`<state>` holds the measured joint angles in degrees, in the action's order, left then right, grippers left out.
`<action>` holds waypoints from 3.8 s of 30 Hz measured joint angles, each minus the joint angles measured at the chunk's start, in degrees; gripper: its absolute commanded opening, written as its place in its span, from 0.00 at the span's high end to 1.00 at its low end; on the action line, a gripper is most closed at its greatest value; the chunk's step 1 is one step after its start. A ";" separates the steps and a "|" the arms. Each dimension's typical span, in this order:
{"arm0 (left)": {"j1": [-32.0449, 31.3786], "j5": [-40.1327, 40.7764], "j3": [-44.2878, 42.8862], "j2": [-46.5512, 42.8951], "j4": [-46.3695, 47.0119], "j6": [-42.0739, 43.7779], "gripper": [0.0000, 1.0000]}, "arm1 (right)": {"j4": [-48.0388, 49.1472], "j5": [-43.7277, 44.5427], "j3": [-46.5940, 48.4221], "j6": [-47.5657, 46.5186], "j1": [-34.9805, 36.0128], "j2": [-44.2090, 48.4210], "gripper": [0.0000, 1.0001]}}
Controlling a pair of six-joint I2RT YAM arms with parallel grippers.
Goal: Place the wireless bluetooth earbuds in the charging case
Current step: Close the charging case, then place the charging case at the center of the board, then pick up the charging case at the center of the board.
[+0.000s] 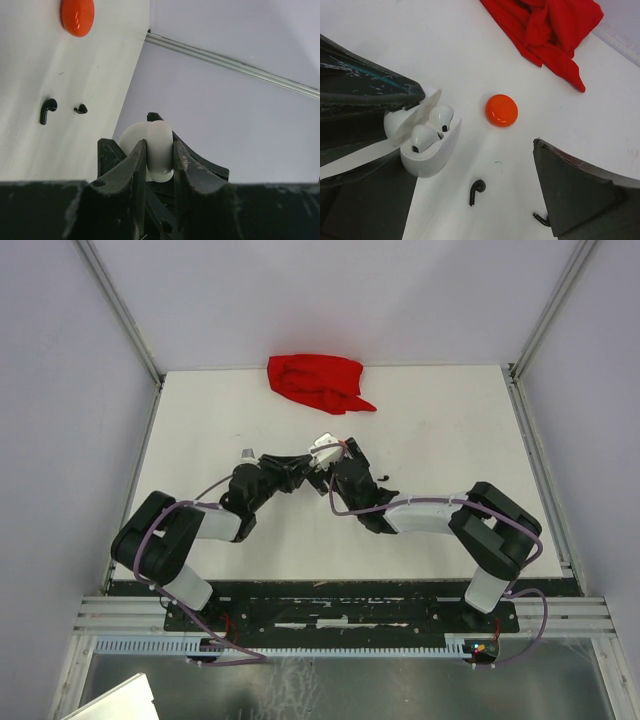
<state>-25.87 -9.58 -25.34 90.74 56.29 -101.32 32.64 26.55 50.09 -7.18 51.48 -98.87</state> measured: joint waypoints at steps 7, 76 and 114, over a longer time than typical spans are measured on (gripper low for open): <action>0.00 0.02 0.98 0.59 1.31 0.00 0.97 | 0.42 4.00 -0.09 -3.34 0.15 -0.28 0.01; 0.02 9.92 -14.69 0.66 -31.19 41.79 0.38 | -21.40 3.26 -1.49 10.62 -7.37 17.35 0.00; 16.87 13.14 0.79 -22.40 -44.46 46.69 0.32 | -33.38 -24.13 29.44 10.60 -0.39 -15.45 0.04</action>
<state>-8.99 3.55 -24.56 68.34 11.84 -54.63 -0.73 2.42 79.53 3.42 51.09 -114.32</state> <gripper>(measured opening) 0.681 0.956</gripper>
